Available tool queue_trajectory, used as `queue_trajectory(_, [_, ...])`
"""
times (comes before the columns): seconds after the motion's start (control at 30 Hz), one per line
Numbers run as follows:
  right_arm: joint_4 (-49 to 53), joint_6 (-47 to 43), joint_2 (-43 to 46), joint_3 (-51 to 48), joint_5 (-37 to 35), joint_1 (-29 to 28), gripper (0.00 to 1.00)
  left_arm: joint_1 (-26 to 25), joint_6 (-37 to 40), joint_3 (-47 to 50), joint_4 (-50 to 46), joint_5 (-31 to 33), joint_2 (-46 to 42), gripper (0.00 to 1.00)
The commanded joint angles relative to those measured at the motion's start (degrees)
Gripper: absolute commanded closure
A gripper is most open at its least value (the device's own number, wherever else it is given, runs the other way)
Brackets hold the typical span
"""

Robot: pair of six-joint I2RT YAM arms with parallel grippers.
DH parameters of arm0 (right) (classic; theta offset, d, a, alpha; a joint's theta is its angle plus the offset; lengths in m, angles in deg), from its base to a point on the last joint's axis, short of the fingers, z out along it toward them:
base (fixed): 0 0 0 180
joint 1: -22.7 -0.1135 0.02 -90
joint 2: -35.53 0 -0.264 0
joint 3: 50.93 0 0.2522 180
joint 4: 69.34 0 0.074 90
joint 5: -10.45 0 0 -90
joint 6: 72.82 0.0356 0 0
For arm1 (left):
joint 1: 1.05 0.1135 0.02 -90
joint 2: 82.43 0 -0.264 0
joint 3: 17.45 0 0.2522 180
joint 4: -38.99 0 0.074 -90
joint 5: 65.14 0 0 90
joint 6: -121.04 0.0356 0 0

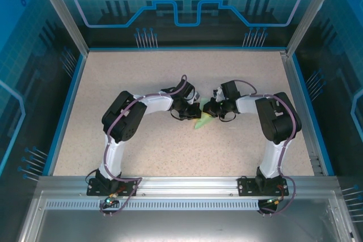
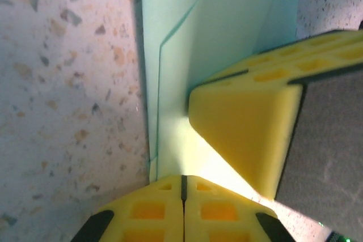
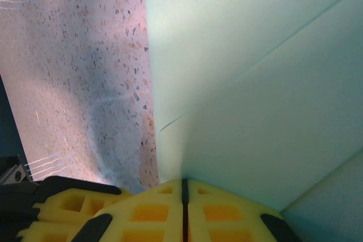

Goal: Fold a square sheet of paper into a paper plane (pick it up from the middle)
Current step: Fourth fold the wing at the center of the table.

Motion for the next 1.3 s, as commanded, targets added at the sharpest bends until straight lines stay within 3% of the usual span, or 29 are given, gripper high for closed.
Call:
queue_trajectory(0.0, [1.46, -1.05, -2.81, -1.66, -2.44, 0.16, 0.92, -0.75, -2.51, 2.07, 0.00, -3.62, -5.87, 0.91])
queue_trajectory(0.27, [1.46, -1.10, -3.15, -1.66, -2.52, 0.18, 0.92, -0.98, -7.50, 6.94, 5.38, -8.75, -7.56, 0.83])
queue_trajectory(1.27, [2.28, -0.91, -4.72, -0.87, -2.53, 0.20, 0.93, -2.02, -7.65, 10.35, 2.78, -6.45, -3.77, 0.83])
